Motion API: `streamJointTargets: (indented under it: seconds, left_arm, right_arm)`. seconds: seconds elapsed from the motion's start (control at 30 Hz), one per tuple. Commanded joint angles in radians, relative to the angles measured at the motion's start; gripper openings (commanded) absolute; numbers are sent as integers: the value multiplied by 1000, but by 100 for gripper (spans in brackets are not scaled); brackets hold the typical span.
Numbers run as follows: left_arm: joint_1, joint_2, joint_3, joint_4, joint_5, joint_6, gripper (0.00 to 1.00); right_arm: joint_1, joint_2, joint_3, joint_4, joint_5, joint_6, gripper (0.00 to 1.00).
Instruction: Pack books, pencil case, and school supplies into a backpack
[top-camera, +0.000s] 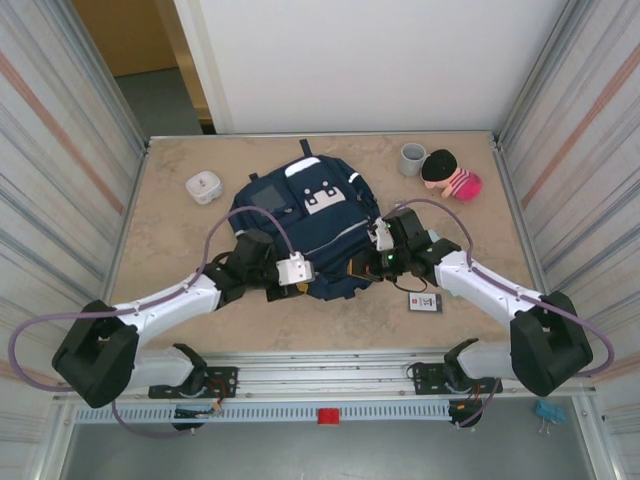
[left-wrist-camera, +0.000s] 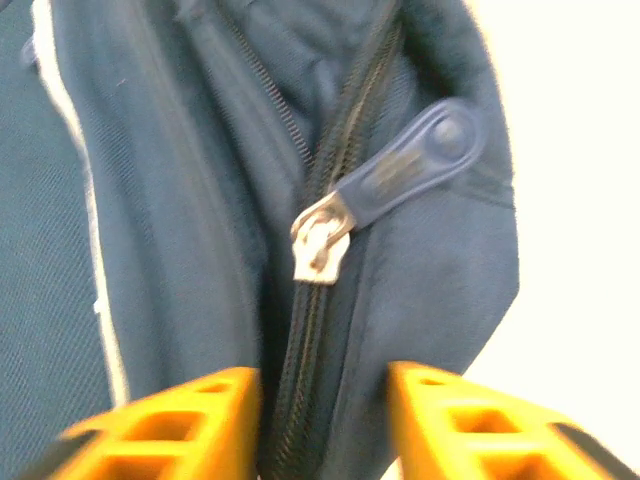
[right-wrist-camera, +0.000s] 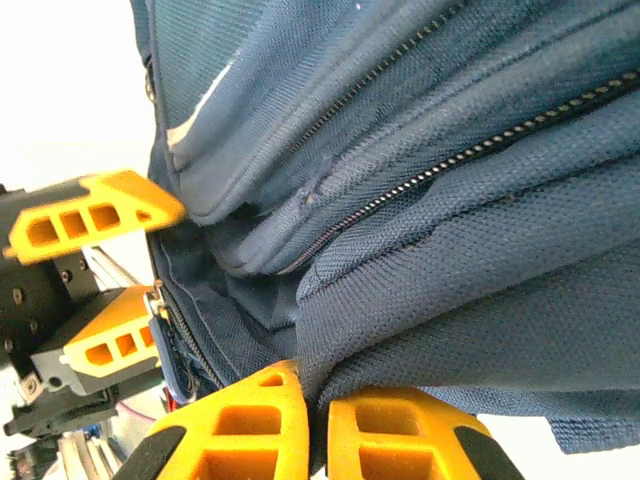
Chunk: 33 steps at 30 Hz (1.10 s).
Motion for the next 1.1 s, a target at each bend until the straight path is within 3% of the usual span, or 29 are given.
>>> streamJointTargets:
  seconds: [0.0,0.17,0.4,0.5,0.57,0.63,0.77,0.87,0.97,1.07]
  left_arm:
    - [-39,-21,-14,48,13,-49,16]
    - [-81,-93,-155,322,4,-247,9]
    - [-94,-100,-257,447,-9,-317,6]
    - [-94,-91,-276,479,-9,-324,6]
    - [-94,-86,-275,477,-4,-325,5]
    - [-93,-80,-267,466,11,-327,5]
    - [-93,-64,-233,423,35,-359,4]
    - [-93,-55,-212,399,50,-391,4]
    - [-93,-49,-200,392,65,-416,4]
    - [-87,-47,-182,382,90,-443,4]
  right_arm:
    - [-11,-43,-10,-6,-73,-56,5]
    - [-21,-78,-51,-25,-55,-65,5]
    - [-23,-79,-88,-46,-37,-77,7]
    - [-22,-88,-66,-86,-1,-85,15]
    - [-16,-105,-35,-135,37,-102,28]
    - [-1,-135,6,-206,100,-129,35]
    - [62,-231,90,-369,264,-153,47]
    - [146,-289,114,-416,345,-93,48]
    - [245,-332,89,-345,354,7,47]
    - [322,-319,8,-160,321,116,47]
